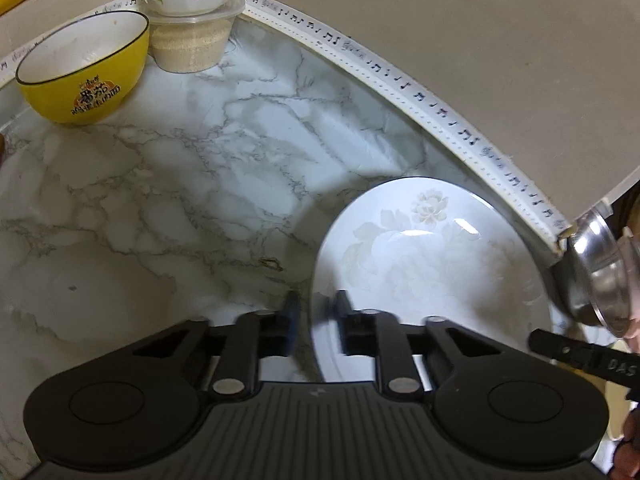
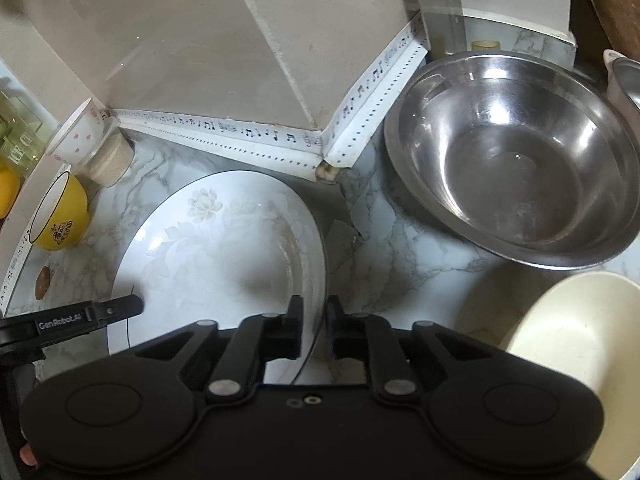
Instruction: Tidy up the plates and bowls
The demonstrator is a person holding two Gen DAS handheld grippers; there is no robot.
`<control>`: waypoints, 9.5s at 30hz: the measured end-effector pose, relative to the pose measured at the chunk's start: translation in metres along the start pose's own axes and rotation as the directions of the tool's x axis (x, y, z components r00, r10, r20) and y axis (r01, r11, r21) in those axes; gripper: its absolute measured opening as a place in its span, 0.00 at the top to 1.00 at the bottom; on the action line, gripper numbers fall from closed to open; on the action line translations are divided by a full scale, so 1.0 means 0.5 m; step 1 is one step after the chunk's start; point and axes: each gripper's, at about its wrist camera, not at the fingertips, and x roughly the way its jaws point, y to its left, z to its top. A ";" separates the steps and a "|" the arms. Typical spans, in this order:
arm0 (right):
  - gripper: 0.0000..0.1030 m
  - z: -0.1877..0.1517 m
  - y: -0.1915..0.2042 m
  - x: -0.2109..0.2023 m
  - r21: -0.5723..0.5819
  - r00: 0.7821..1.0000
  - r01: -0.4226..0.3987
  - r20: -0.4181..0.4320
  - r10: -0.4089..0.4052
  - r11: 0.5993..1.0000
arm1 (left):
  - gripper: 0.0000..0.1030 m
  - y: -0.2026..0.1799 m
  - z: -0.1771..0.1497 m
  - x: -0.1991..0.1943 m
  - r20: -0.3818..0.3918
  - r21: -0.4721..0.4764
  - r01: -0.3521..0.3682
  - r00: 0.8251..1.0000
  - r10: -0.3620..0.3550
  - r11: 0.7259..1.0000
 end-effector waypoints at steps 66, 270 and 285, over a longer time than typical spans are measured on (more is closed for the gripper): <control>0.81 -0.220 0.045 -0.210 -0.318 0.996 -0.083 0.008 0.090 0.944 | 0.87 -0.036 -0.270 -0.287 0.150 0.103 -0.102 0.985 0.086 0.989; 0.91 -0.204 0.066 -0.099 -0.102 0.990 -0.110 -0.105 0.099 0.989 | 0.90 0.095 -0.252 -0.182 -0.093 -0.046 0.105 0.990 -0.109 0.993; 0.91 -0.198 0.080 -0.091 -0.133 0.992 -0.081 -0.112 0.066 0.988 | 0.90 0.113 -0.233 -0.192 -0.074 -0.006 0.105 0.992 -0.105 0.994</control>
